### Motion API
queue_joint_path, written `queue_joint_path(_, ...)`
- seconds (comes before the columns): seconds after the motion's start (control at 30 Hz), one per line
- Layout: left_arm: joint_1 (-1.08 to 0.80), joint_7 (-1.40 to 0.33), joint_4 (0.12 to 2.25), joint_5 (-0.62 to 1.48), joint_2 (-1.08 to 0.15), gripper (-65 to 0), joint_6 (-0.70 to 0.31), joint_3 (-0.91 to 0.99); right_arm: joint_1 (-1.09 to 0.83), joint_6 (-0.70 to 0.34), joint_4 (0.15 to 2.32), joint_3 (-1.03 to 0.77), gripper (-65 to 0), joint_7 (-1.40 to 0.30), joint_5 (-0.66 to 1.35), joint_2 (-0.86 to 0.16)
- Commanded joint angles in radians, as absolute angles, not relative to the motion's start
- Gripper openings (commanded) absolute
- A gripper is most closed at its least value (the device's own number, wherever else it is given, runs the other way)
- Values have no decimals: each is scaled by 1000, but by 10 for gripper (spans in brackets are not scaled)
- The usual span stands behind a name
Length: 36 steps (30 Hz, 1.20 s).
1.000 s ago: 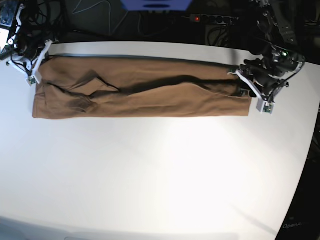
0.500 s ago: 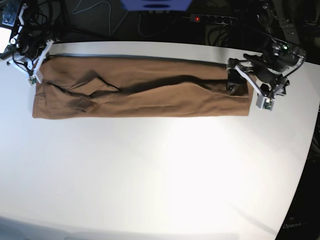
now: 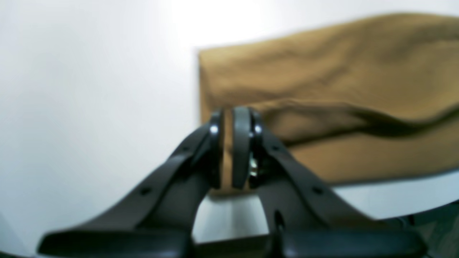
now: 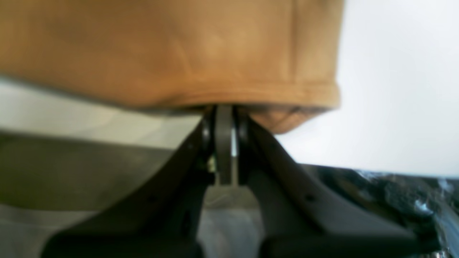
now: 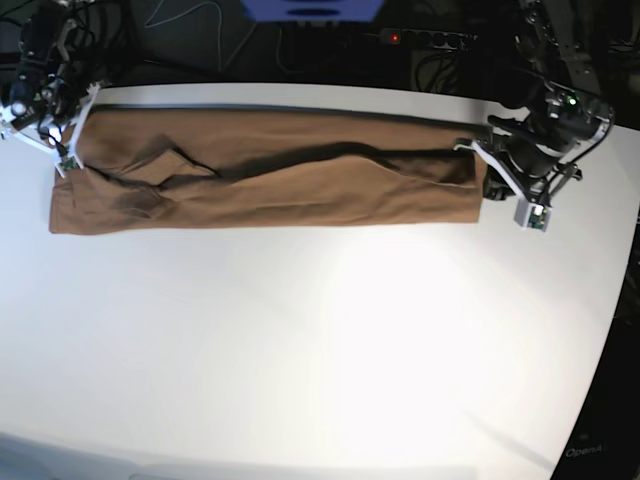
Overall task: Fold the T-shirt properly
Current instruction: 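Hold the folded strip with both grippers and slide it along the table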
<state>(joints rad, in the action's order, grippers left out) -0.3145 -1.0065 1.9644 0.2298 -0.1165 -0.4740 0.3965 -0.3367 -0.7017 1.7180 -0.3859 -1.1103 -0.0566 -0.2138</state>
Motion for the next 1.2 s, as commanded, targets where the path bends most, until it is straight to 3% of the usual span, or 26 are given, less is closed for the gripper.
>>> queue_joint_path(0.0,-311,-993,1979,239,-125,-619,-472,398,-323,-698,1705,-389,-646,-1106,-133,-209)
queue_joint_path(0.17,-311,-990,1979,239,-124,-619,-472,398,-278,-698,1641,-395,-646,-966,-470,-104)
queue_joint_path(0.27,-311,-989,1979,239,-124,-619,-472,397,-278,-698,1639,-395,-647,-912,-550,-50)
queue_joint_path(0.63,-302,-993,1979,246,-122,-619,-473,389,-268,-698,1639,-390,-647,-901,-556,-25)
queue_joint_path(0.83,-297,-997,1971,234,-122,-619,-469,272,-245,-698,1641,-394,-647,-908,-558,-27)
queue_joint_path(1.17,-231,-986,1724,70,-90,-619,-476,245,-232,-698,1643,-394,-647,-909,-558,-28)
